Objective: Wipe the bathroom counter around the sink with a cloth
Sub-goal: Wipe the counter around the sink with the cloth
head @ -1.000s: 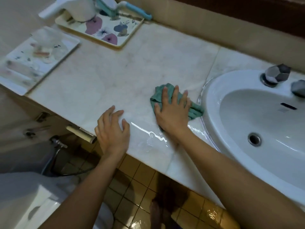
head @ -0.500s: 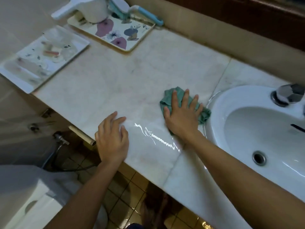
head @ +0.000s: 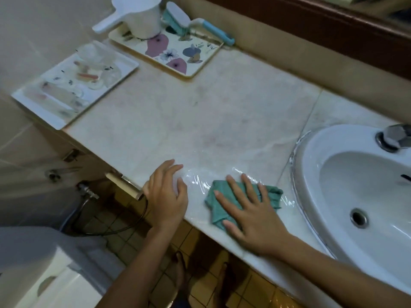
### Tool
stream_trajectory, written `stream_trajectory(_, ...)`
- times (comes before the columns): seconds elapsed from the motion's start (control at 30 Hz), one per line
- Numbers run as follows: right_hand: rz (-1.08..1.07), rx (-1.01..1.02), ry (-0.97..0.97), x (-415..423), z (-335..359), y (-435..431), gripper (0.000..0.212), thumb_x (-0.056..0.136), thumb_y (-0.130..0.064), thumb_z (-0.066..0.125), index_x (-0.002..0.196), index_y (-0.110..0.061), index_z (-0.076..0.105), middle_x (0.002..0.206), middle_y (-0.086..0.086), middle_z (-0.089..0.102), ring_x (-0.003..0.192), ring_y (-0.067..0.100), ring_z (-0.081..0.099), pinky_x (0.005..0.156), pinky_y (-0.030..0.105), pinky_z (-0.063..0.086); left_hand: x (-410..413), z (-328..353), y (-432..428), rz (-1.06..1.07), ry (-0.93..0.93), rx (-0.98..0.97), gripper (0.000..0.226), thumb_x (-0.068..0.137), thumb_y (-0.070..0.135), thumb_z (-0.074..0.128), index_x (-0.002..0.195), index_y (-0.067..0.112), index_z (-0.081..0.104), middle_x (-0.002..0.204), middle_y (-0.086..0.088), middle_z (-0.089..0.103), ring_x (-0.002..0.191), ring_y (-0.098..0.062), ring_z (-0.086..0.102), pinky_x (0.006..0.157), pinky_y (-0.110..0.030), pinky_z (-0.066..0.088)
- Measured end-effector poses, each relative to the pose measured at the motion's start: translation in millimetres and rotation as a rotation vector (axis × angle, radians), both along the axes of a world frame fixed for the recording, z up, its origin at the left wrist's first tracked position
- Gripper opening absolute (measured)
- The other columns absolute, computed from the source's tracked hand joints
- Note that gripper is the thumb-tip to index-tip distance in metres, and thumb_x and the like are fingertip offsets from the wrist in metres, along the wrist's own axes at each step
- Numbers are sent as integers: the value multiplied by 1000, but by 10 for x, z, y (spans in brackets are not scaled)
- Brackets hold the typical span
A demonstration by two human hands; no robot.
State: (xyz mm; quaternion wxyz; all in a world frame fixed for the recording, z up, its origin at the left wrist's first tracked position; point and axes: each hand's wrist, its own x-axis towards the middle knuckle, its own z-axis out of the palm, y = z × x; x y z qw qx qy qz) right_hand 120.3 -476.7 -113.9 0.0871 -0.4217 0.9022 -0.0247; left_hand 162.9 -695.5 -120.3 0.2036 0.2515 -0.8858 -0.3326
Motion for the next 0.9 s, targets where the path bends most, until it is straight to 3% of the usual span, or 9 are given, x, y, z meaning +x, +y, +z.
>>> stream_trajectory(0.1,-163,27,23,-471,-30,-99,63,93,-60,21,152,-42,5,163,1,1,148,32,-1,113,59,13,-24,98,-419,59,-58,-64,33,85,23,53,117,26,60,138,7,51,130,-13,39,102,-35,16)
stream_trajectory(0.3,-695,-7,-20,-1425,-51,-1398,65,95,-57,21,153,-34,2,162,10,-4,146,39,-7,114,60,-3,-386,25,-1238,20,-321,-195,43,98,26,43,140,26,47,159,2,25,147,-20,16,110,-48,18)
stream_trajectory(0.37,-717,-44,-29,-1396,-71,-1906,66,96,-56,22,154,-30,3,162,13,-4,146,40,-8,114,61,-4,-425,-106,-1299,11,-373,-253,46,101,32,35,146,29,38,162,2,18,149,-20,10,112,-46,16)
stream_trajectory(0.47,-581,-98,-27,-900,-116,-2322,65,97,-54,20,154,-30,2,162,13,-5,146,39,-10,114,61,-6,-437,-192,-1286,30,-343,-276,46,101,33,32,147,31,36,162,4,18,150,-18,10,113,-44,15)
stream_trajectory(0.57,-470,-116,-25,-163,-69,-2105,64,96,-56,22,154,-33,4,162,10,-3,146,38,-10,114,61,-3,-432,-189,-1282,40,-306,-264,45,100,31,36,144,30,40,161,4,22,149,-19,13,113,-46,16)
stream_trajectory(0.7,-405,25,-7,552,23,-1046,62,97,-60,17,153,-38,1,162,5,-5,147,34,-9,115,61,8,-423,-169,-1280,12,-281,-253,43,98,31,38,141,28,43,160,1,25,149,-22,15,111,-49,18)
stream_trajectory(0.8,-609,40,-39,245,26,-390,60,93,-63,7,150,-45,-5,162,-4,-9,148,24,-10,117,56,7,-430,-140,-1276,27,-269,-238,43,97,31,39,140,28,44,160,0,25,149,-22,16,111,-49,19)
stream_trajectory(0.9,-915,17,-7,-381,-40,-382,62,93,-61,13,150,-44,-3,163,-1,-3,148,27,-4,116,56,4,-430,-115,-1259,22,-292,-248,44,97,30,39,140,26,44,160,-1,25,148,-24,16,110,-49,20)
